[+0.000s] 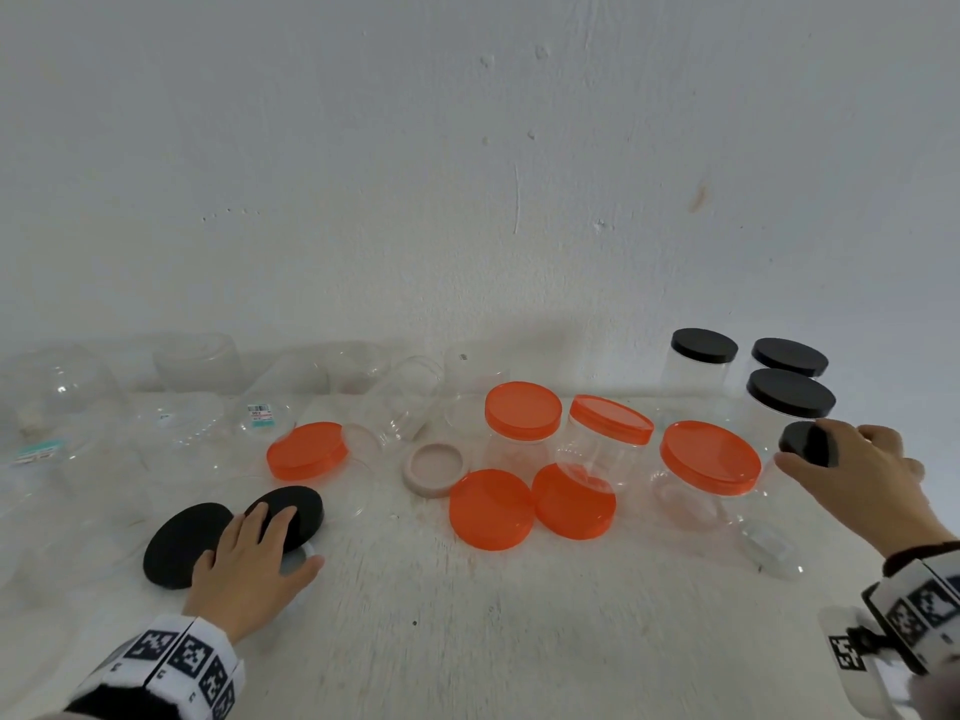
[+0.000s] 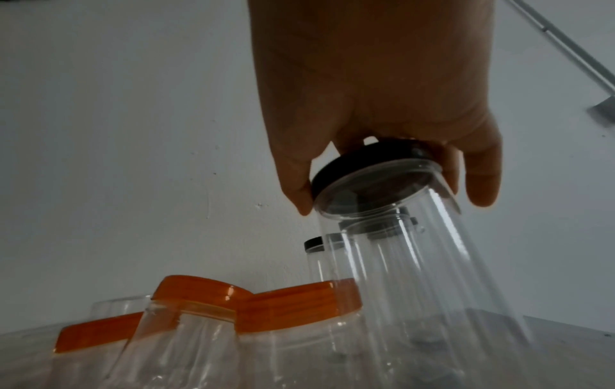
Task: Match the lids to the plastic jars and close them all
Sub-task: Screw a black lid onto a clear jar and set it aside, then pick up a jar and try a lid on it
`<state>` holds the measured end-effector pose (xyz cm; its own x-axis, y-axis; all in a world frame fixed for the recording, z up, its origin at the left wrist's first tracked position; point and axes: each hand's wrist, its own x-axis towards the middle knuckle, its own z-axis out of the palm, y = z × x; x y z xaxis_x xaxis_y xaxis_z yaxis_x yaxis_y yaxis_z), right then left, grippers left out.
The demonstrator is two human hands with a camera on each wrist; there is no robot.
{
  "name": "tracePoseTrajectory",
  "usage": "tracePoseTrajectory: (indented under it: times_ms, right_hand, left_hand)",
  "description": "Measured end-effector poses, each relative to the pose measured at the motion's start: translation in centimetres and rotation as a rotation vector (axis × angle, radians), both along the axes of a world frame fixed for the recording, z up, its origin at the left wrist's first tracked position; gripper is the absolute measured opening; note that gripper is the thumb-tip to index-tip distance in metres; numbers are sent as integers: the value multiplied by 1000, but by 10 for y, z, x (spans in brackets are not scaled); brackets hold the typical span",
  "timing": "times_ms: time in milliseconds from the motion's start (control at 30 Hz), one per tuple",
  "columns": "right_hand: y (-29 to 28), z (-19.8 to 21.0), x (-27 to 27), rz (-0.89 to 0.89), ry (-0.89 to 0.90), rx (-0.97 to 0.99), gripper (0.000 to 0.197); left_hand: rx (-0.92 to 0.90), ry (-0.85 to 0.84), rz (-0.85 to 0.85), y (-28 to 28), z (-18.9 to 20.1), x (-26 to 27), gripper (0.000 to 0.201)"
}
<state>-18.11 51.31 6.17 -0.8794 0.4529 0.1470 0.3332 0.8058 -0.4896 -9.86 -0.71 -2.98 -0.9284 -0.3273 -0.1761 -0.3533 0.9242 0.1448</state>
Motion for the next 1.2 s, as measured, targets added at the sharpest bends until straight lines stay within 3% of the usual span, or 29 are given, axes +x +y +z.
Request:
tracePoseTrajectory:
  times_ms: [133, 367, 667, 800, 967, 1200]
  right_hand:
    - [-24, 8, 3, 0, 82, 181, 77]
    - [-134, 27, -15, 407, 200, 159, 65]
    - [-309, 5, -52, 945, 63, 224, 67]
    - [-358, -11, -66, 1099, -41, 409, 79]
    - [-385, -28, -83, 1149, -206, 715, 96]
    - [-401, -36, -97, 1188, -98, 1034, 88]
  left_hand:
    - [-4, 8, 0, -1, -2, -1, 76]
    - [-22, 34, -16, -5, -9, -3, 75]
    - [-80, 91, -18, -2, -20, -6, 74]
    - [-93, 111, -20, -4, -23, -6, 73]
    - [-90, 122, -20, -4, -26, -7, 73]
    - [-99, 123, -22, -5, -29, -9, 75]
